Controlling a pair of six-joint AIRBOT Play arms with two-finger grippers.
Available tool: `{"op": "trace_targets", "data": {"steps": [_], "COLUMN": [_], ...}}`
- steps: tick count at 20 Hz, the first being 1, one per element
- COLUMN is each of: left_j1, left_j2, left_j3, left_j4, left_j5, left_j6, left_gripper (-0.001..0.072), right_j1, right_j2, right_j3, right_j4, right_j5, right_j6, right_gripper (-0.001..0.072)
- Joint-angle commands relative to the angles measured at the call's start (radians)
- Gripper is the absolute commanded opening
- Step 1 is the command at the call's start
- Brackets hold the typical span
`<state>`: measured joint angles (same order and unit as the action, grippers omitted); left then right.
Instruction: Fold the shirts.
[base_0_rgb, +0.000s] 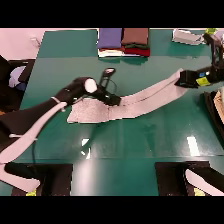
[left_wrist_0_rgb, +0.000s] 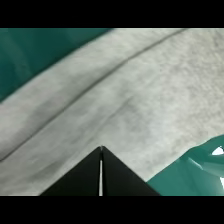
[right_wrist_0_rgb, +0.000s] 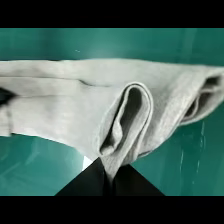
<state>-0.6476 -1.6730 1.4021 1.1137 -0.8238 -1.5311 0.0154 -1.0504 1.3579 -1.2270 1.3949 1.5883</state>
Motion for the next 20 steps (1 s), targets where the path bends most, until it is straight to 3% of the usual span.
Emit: {"op": "trace_targets", "data": {"steps": [1, 6, 10, 15, 20], "left_j1": [-0.071, -0.066, 0.017, 0.225, 0.444], "left_j2": [-0.139, -0.175, -0.136, 0.117, 0.399], "left_j3": [0.131, 0.158, 0.180, 0.180, 0.180], "left_j4": [-0.027, 0.001, 0.018, 0.236, 0.435], "left_j5": [-0.024, -0.074, -0.175, -0.279, -0.355], "left_j6": [0.020, 0.019, 0.020, 0.021, 0.022], "left_gripper": [0.0019, 0.0020, 0.0019, 0.0020, 0.0020], "right_j1": [0.127, 0.255, 0.334, 0.485, 0.712], "right_j2": [-0.047, -0.163, -0.236, -0.331, -0.504], "right_j3": [0.157, 0.336, 0.430, 0.488, 0.489], "right_j4": [-0.002, -0.002, -0.002, 0.005, 0.006], "right_j5": [0.031, 0.031, 0.029, -0.006, -0.220], "right_j6": [0.057, 0.092, 0.124, 0.139, 0.147], "right_gripper": [0.0010, 0.0009, 0.0010, 0.0010, 0.0012]}}
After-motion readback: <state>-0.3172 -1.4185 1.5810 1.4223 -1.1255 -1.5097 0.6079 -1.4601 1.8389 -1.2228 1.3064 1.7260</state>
